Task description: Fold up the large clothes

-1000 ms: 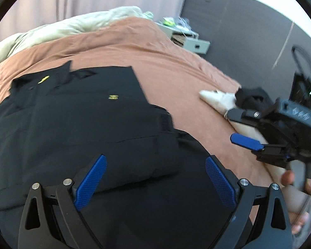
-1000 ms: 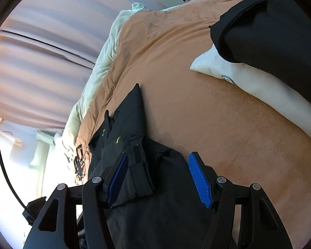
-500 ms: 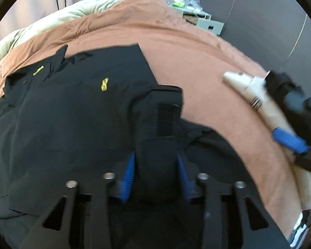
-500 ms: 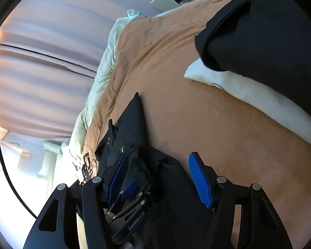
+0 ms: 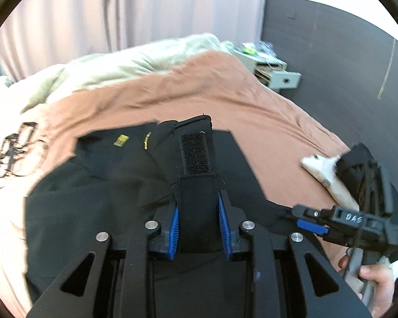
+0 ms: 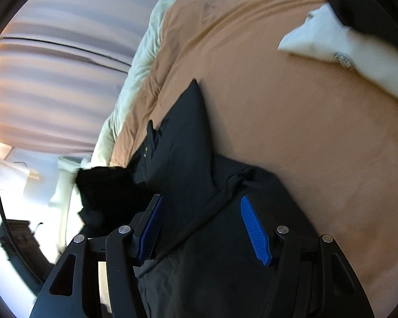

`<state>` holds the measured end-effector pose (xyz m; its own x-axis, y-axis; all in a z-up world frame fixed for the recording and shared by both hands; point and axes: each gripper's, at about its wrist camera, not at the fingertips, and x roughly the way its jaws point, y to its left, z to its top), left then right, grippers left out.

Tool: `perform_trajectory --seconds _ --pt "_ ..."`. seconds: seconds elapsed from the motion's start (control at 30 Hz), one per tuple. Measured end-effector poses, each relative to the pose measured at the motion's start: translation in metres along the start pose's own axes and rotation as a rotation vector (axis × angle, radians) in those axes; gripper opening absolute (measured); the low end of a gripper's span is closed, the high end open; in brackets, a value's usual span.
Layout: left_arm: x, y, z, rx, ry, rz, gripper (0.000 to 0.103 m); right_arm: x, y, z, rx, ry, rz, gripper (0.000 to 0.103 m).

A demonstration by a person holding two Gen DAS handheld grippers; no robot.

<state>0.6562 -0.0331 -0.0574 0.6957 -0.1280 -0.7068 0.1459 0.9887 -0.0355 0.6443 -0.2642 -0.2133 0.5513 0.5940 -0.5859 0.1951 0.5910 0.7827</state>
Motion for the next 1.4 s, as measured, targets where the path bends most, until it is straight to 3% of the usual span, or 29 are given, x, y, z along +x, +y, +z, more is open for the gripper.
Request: perform_trajectory --seconds 0.17,0.37,0.67,0.8,0.93,1.1,1.27,1.33,1.4 --pt "-0.027 0.054 0.003 -0.042 -0.039 0.073 0.027 0.025 -0.005 -0.003 0.026 0.032 -0.029 0.061" --pt "-0.037 0.112 -0.012 -0.122 -0.046 0.109 0.027 0.042 0.000 -0.005 0.017 0.042 -0.075 0.061" --pt "-0.007 0.199 -0.056 -0.353 0.111 0.081 0.036 0.046 0.007 -0.009 -0.012 0.028 -0.124 0.061" --pt "-0.016 0.231 -0.078 -0.419 0.126 0.145 0.037 0.045 0.008 -0.008 -0.017 0.022 -0.132 0.061" --pt "-0.033 0.255 -0.098 -0.472 0.093 0.164 0.076 0.039 0.009 -0.007 -0.011 -0.009 -0.140 0.061" --pt "-0.028 0.269 -0.115 -0.501 0.099 0.165 0.076 0.039 0.009 -0.009 -0.014 -0.007 -0.138 0.061" --pt "0.003 0.267 -0.132 -0.505 0.126 0.162 0.076 0.047 -0.002 -0.004 0.025 -0.002 -0.113 0.045" --pt "0.020 0.266 -0.140 -0.510 0.154 0.167 0.064 0.045 -0.011 0.001 0.056 -0.022 -0.101 0.032" --pt "0.031 0.267 -0.145 -0.504 0.186 0.182 0.055 0.044 -0.019 0.006 0.089 -0.037 -0.083 0.025"
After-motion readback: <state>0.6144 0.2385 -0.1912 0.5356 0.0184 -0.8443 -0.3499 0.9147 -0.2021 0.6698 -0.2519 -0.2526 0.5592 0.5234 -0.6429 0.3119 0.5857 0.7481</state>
